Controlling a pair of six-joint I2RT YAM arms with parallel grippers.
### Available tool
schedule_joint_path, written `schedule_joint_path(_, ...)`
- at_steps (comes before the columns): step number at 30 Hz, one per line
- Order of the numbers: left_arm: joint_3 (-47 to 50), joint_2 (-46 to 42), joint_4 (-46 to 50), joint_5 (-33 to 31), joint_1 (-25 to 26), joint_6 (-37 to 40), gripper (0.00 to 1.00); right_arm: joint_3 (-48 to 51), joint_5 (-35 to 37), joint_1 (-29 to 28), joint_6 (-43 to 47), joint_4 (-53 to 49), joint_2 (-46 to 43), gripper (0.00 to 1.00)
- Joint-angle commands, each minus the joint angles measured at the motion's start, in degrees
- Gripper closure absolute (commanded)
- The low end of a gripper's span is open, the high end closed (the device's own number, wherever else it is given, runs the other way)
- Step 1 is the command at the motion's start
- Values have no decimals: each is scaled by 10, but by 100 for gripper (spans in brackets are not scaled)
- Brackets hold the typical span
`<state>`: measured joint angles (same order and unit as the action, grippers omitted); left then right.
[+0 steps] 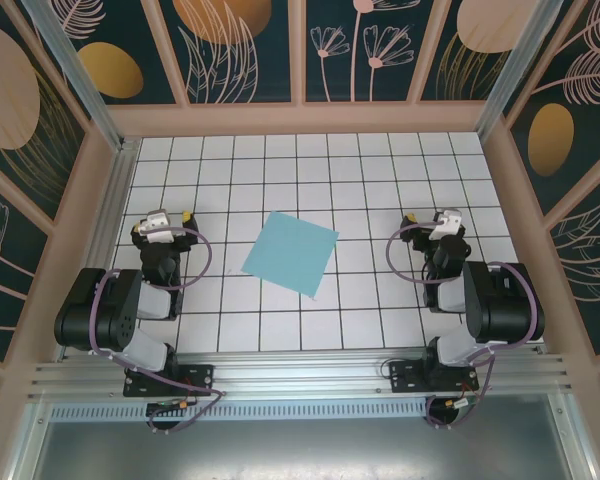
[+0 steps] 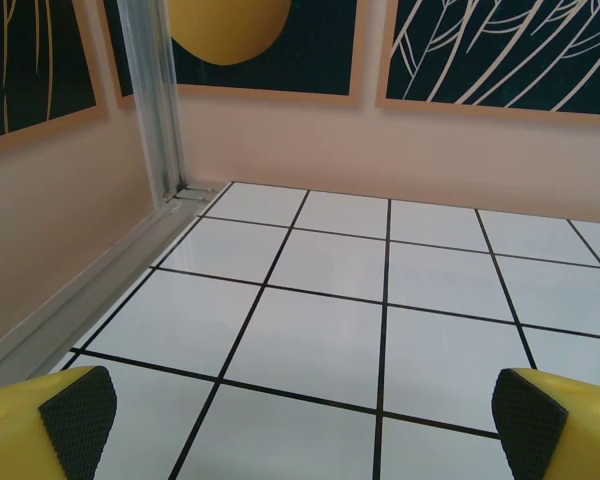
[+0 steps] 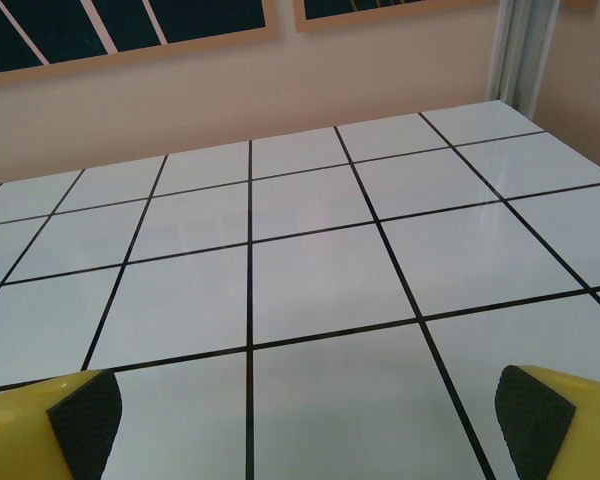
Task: Fold a paper plane with a square sheet of paper (pick it up from the middle)
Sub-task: Move a square sheet of paper to the center of the table.
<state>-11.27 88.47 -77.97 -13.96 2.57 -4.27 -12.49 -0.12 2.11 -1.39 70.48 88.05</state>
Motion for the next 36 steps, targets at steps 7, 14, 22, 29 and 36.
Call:
schedule_joint_path(7, -2, 0, -20, -2, -4, -2, 2, -9, -14, 2, 3, 9, 2, 1)
schedule_joint_path(14, -1, 0, -21, -3, -4, -2, 1, -10, -15, 4, 2, 8, 2, 1)
schedule_joint_path(22, 12, -1, -46, -8, -4, -1, 2, -8, -13, 3, 3, 12, 1, 1)
schedule_joint_path(29, 11, -114, 58, -30, -4, -12, 1, -108, 82, -12, -40, -259, -149, 1)
schedule_joint_path(36, -175, -186, 462, 30, -4, -132, 2, -295, 118, -67, -195, -613, -169, 1)
